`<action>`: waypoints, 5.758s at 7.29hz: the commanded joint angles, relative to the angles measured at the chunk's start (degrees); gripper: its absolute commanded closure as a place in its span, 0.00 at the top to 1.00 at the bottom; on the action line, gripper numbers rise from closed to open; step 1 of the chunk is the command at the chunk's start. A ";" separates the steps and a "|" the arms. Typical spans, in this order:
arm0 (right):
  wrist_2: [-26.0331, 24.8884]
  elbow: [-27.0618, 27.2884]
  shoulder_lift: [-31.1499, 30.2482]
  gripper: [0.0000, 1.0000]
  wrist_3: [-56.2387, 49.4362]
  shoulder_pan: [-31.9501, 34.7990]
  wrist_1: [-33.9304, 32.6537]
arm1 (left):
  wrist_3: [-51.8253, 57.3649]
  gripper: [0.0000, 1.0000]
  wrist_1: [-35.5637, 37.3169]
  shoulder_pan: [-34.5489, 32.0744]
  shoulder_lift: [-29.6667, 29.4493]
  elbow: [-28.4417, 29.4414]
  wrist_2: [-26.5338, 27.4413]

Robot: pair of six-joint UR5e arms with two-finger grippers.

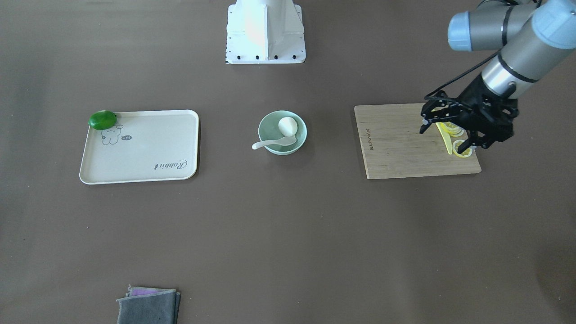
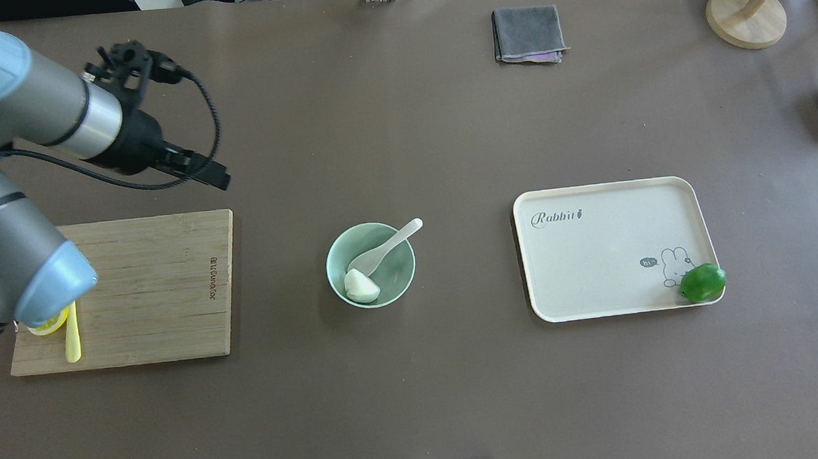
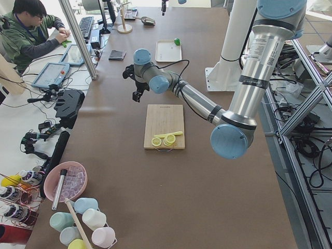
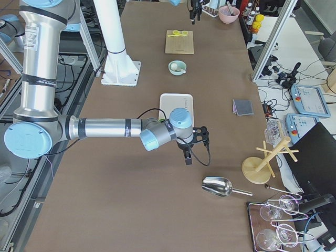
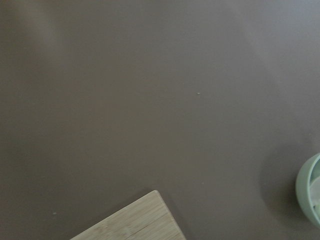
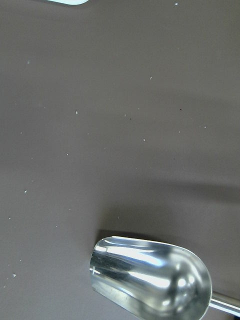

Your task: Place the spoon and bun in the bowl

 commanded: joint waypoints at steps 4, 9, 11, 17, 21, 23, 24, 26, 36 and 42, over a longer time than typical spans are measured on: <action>4.64 7.20 0.46 1.00 -10.78 8.97 -20.01 | 42.20 0.99 28.32 -25.90 10.74 1.13 -1.22; 2.44 7.42 -4.29 1.00 -30.08 13.48 -31.51 | 41.94 0.99 23.21 -32.95 17.21 3.17 -0.70; 2.44 6.86 -3.93 1.00 -30.08 13.48 -31.50 | 41.76 0.99 23.48 -32.95 17.22 2.82 -0.86; 4.46 5.02 -4.02 1.00 -30.08 13.48 -31.50 | 42.20 0.99 22.07 -32.60 18.10 4.31 -1.21; 5.25 4.76 -4.02 1.00 -30.17 13.39 -31.50 | 42.37 0.99 21.37 -32.60 18.10 3.96 -1.21; 5.34 4.76 -4.02 1.00 -30.17 13.39 -31.50 | 42.37 0.99 20.22 -32.60 18.10 4.13 -1.13; 5.34 4.76 -4.02 1.00 -30.17 13.39 -31.50 | 42.37 0.99 20.14 -32.60 18.10 4.22 -1.13; 5.34 4.76 -4.02 1.00 -30.17 13.39 -31.50 | 42.37 0.99 20.14 -32.60 18.19 4.13 -1.13; 6.57 4.76 -4.11 1.00 -30.35 13.39 -31.50 | 42.37 0.99 20.14 -32.60 18.71 4.31 -1.13; 6.57 4.76 -4.11 1.00 -30.35 13.39 -31.50 | 42.37 0.99 20.23 -32.51 18.71 4.31 -1.13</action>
